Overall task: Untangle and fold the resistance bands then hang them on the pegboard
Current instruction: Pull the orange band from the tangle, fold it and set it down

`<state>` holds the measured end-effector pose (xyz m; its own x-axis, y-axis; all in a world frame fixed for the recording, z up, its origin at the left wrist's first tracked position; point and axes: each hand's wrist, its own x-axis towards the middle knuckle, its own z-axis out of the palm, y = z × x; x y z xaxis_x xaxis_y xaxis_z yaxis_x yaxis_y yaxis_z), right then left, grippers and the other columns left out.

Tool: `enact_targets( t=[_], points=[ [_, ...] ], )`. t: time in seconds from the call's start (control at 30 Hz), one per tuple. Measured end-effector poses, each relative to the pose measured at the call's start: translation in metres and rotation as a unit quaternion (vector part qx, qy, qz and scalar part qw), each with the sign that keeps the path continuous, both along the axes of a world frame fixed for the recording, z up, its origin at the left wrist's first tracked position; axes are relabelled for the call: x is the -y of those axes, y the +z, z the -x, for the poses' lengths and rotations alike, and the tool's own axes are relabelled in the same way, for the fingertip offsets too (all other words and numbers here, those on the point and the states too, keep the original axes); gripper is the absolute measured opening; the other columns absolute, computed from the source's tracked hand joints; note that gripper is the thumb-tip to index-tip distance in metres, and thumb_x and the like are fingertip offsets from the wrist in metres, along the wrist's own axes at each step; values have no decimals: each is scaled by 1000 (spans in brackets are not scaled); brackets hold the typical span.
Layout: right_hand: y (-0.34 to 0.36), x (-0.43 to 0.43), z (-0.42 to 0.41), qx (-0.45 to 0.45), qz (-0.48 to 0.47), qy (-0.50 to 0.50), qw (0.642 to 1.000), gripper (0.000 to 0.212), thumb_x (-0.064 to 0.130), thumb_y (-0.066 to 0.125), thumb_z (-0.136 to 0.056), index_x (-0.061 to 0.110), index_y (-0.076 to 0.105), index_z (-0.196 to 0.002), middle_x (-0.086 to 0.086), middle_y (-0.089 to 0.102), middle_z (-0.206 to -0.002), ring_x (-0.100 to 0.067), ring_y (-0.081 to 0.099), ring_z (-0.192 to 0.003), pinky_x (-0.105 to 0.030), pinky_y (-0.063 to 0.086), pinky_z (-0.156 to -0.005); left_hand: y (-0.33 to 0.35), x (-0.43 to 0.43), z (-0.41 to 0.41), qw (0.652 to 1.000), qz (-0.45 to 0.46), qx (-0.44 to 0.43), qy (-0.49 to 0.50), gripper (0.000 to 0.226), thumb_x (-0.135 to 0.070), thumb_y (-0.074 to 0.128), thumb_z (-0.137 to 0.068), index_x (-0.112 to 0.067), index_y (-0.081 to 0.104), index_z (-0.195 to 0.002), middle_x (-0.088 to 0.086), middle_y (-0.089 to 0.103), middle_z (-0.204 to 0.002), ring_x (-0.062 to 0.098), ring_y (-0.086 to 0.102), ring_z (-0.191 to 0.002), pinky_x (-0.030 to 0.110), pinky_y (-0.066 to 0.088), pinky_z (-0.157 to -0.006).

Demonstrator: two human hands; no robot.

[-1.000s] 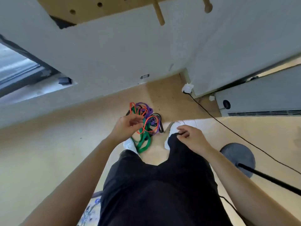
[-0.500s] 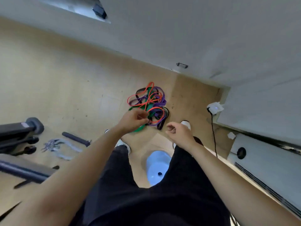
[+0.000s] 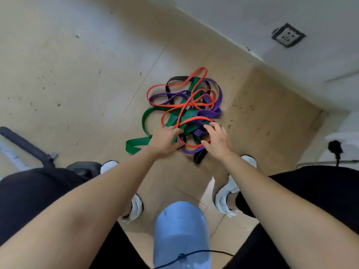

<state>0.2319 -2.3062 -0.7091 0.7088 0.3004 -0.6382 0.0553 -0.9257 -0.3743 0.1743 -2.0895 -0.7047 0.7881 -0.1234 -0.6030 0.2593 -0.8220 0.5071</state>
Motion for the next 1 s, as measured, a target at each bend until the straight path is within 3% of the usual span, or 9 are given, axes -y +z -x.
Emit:
enact_targets(
  t=[0.07,0.17,0.27,0.37,0.53,0.7,0.77,0.93,1.0],
  points=[
    [-44,4,-16,63,21,1,998,69,27,70,-91,20,39,-152,-6,32,-159,-34,33,-140,-43,32,-116,-51,7,-6,999,-11,51,-8,61,-37,70,-88,-17,52,-143,8,56,-138,29,56,-123,43,49,-100],
    [-89,13,-39,119,14,7,993,62,27,70,-92,14,46,-147,-12,51,-145,-36,46,-132,-43,36,-111,-101,14,-20,992,-11,109,65,66,-34,72,-89,-17,46,-148,7,48,-147,28,49,-131,42,46,-106],
    [-106,17,-51,147,10,16,989,32,28,69,-91,13,67,-120,-13,69,-115,-37,60,-111,-40,45,-93,-127,17,-30,987,-52,149,32,50,-38,69,-90,-20,59,-136,4,55,-138,31,55,-121,44,46,-102],
    [-100,16,-55,125,-9,7,992,16,27,70,-91,16,71,-102,-10,73,-103,-32,65,-100,-35,48,-84,-127,15,-33,980,-90,177,10,26,-37,70,-89,-24,70,-112,1,64,-117,28,58,-109,40,47,-90],
    [-63,21,-45,99,-54,0,994,11,25,77,-86,17,73,-91,-7,73,-89,-26,67,-87,-35,53,-81,-90,7,-19,984,-64,164,16,14,-34,69,-92,-27,69,-105,-7,71,-100,18,59,-101,34,46,-76],
    [-9,14,-42,110,-127,-18,986,12,22,77,-86,20,68,-78,1,67,-76,-18,63,-74,-34,49,-72,-28,-9,-17,978,4,186,96,5,-27,69,-94,-27,67,-99,-7,72,-95,18,68,-93,35,54,-82],
    [21,8,-42,130,-160,-20,978,11,23,77,-86,19,69,-79,0,69,-75,-20,65,-74,-39,53,-75,4,-12,-16,970,30,209,124,6,-26,70,-92,-22,70,-97,-3,73,-91,21,70,-89,38,55,-82],
    [116,-5,-44,209,-250,0,945,5,16,76,-88,16,71,-88,-1,69,-75,-14,62,-65,-32,53,-67,87,-23,-13,939,92,280,175,6,-22,71,-93,-25,71,-99,5,74,-93,20,71,-87,40,58,-85],
    [152,-5,-44,235,-264,11,935,7,17,77,-87,16,71,-89,-4,71,-75,-15,65,-63,-35,57,-67,123,-24,-13,927,125,302,184,8,-14,70,-94,-20,71,-100,14,74,-97,15,70,-80,32,58,-77]
  ],
)
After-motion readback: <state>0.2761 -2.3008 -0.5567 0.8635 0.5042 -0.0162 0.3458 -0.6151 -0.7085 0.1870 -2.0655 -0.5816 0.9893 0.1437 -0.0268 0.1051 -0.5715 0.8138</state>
